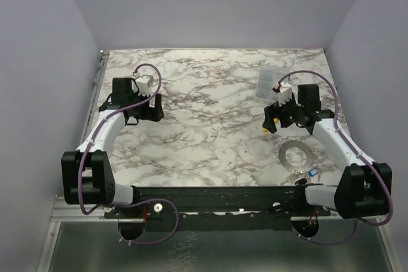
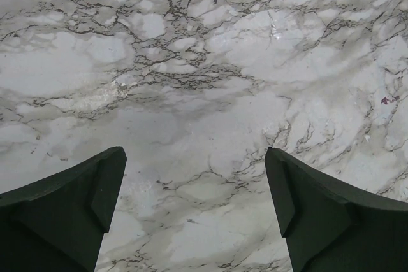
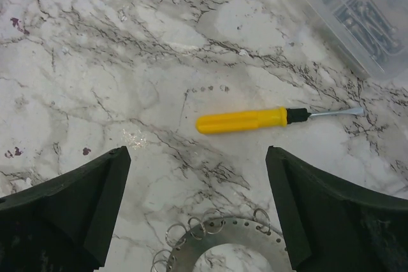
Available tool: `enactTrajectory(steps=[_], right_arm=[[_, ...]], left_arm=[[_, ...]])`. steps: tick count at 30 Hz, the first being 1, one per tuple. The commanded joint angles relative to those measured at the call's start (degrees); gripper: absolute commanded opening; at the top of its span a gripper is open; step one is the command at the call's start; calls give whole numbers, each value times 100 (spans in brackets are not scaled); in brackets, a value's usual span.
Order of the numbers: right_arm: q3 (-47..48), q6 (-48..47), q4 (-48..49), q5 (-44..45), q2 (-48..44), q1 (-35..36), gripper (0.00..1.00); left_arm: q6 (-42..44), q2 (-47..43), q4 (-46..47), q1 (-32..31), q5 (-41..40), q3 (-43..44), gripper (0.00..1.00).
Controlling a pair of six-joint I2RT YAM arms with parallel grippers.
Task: Remove the keys from the keyring
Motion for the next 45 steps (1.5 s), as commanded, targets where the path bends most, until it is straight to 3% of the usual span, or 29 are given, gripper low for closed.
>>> enactTrajectory(steps=[1,11,20,30,37,45], right_arm=[[307,-205,-635,606,-324,-14,100],[556,-929,-2310,1594,-617,-79,100],[877,-920,-2965,1285,250,-710,98],[867,-684,-2125,1471,1373,-815,67],[997,-716,-1847,1543,1915,-814,60],[994,-754,-1786,1285,2187,-814,43]], left_arm=[[-32,0,102,9,-176,116,99],[-72,-50,103,13,-47,103,99],[-81,-121,109,14,-15,80,99],[-115,-130,163,14,97,56,99],[-132,-138,168,12,93,54,99],[-146,-105,166,10,8,54,99]])
